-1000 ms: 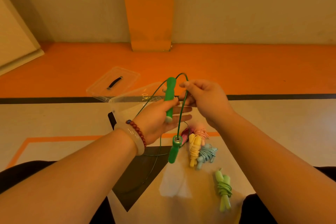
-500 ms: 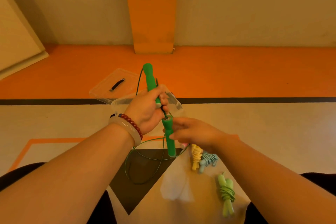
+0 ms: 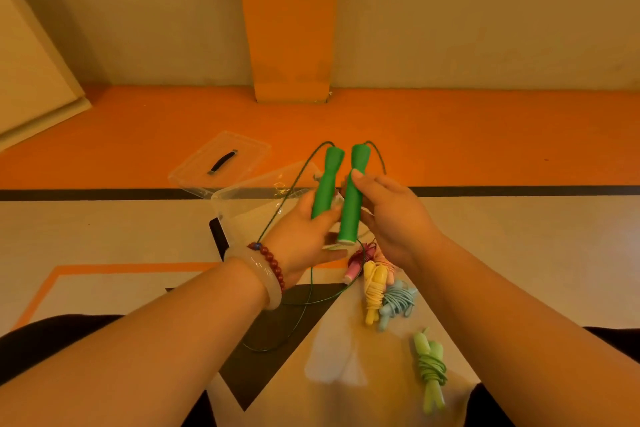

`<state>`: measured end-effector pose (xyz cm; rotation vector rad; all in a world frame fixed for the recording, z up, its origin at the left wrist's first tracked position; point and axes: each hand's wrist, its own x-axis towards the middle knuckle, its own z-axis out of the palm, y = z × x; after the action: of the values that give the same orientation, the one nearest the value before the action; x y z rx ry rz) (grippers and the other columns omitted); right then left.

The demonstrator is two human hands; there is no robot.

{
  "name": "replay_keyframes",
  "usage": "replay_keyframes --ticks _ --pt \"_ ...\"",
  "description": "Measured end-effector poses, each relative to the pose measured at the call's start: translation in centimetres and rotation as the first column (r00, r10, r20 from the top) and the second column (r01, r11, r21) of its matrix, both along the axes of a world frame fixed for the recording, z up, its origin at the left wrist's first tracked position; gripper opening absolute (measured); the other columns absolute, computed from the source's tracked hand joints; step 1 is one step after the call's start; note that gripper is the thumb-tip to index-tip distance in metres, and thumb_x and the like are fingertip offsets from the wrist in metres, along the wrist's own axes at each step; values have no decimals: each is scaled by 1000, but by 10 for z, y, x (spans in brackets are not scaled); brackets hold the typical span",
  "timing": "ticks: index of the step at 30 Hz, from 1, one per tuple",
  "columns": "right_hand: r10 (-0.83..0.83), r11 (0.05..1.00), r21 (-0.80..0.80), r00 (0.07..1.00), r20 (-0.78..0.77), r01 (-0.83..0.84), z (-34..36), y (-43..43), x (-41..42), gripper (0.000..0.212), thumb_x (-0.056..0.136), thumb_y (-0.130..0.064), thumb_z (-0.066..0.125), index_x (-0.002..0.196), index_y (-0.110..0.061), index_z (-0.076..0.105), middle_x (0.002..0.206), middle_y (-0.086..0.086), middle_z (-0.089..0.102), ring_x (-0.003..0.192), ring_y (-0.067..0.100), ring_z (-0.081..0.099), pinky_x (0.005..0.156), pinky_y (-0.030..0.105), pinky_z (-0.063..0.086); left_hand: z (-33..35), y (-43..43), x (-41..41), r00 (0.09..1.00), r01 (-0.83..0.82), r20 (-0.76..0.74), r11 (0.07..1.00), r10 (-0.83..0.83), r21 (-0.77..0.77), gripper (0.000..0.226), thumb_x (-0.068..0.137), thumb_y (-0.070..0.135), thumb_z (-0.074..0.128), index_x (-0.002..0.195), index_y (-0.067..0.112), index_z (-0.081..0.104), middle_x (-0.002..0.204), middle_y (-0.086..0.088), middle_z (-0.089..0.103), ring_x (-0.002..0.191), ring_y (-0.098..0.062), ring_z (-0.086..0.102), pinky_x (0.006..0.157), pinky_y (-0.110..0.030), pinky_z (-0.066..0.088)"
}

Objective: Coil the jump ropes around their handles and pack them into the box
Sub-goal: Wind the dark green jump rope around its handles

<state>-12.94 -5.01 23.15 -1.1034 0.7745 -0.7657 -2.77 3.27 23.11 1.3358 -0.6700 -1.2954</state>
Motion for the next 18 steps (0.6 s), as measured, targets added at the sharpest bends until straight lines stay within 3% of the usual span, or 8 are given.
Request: replay_keyframes --ticks 3,5,7,9,12,15,18 --pt "-29 999 15 1000 -5 29 1 -3 -1 8 94 -17 59 92 -11 63 83 4 66 79 15 62 71 28 51 -8 0 -9 999 20 50 999 -18 -45 23 101 26 45 122 33 45 110 -3 63 82 -19 68 65 -25 59" --pt "-26 998 58 1000 4 26 0 -1 -1 8 94 -15 58 99 -11 62 85 6 66 75 16 61 64 27 49 -9 -1 -11 994 17 112 998 -9 -67 24 101 30 42 125 31 46 105 -4 65 76 -17 69 61 -24 57" --pt "10 998 65 1000 -16 -9 -1 1 -1 10 94 -14 57 102 -13 62 91 9 66 75 18 60 62 28 45 -10 -2 -10 979 10 203 998 4 -70 28 101 37 38 127 29 46 100 -3 66 72 -15 69 63 -27 57" --pt "47 996 78 998 -30 -44 -2 3 -1 9 93 -10 57 100 -13 64 99 12 66 86 23 58 71 33 46 -11 -4 -8 972 6 233 998 7 -58 29 102 40 36 126 28 48 100 -5 67 76 -17 70 68 -34 59" --pt "46 994 99 998 -35 -43 -2 2 -1 10 91 -9 59 97 -10 67 98 13 68 90 27 57 76 37 44 -8 -5 -5 991 22 131 998 -14 -55 25 102 31 42 124 25 52 103 -5 69 82 -18 71 71 -31 58" --pt "66 994 92 997 -35 -63 0 2 -1 22 91 -12 61 111 -4 66 111 18 69 95 29 58 79 42 43 -5 -5 -2 998 15 56 998 -12 -57 20 100 23 46 119 22 54 96 -2 70 84 -16 70 79 -37 58" --pt "91 993 76 996 -16 -90 0 1 0 20 91 -13 60 108 -5 69 108 15 71 94 23 63 87 37 50 -2 -3 -3 1000 -1 -8 999 1 -51 12 98 24 51 108 29 53 87 -1 65 71 -12 67 65 -34 59"
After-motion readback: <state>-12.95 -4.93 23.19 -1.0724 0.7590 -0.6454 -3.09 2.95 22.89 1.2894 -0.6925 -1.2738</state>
